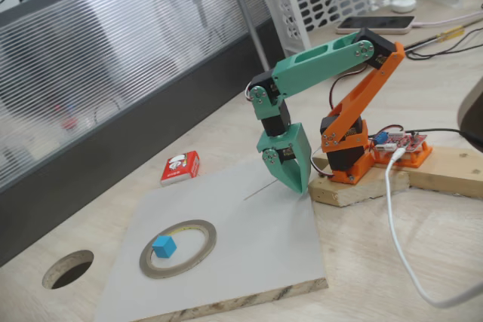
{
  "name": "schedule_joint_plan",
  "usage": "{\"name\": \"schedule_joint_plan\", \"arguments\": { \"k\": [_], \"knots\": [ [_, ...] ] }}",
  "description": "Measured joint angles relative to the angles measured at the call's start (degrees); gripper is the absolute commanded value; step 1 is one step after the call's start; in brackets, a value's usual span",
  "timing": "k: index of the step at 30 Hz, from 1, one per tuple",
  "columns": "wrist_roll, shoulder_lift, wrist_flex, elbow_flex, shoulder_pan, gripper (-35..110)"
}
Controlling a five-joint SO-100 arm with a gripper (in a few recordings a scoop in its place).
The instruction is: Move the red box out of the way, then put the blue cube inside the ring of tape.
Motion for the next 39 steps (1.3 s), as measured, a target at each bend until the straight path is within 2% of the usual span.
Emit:
{"name": "schedule_joint_plan", "arguments": {
  "k": [32, 39],
  "knots": [
    [0.26, 0.00, 0.18, 0.26, 0.09, 0],
    [0.62, 0.00, 9.58, -0.44, 0.09, 0]
  ]
}}
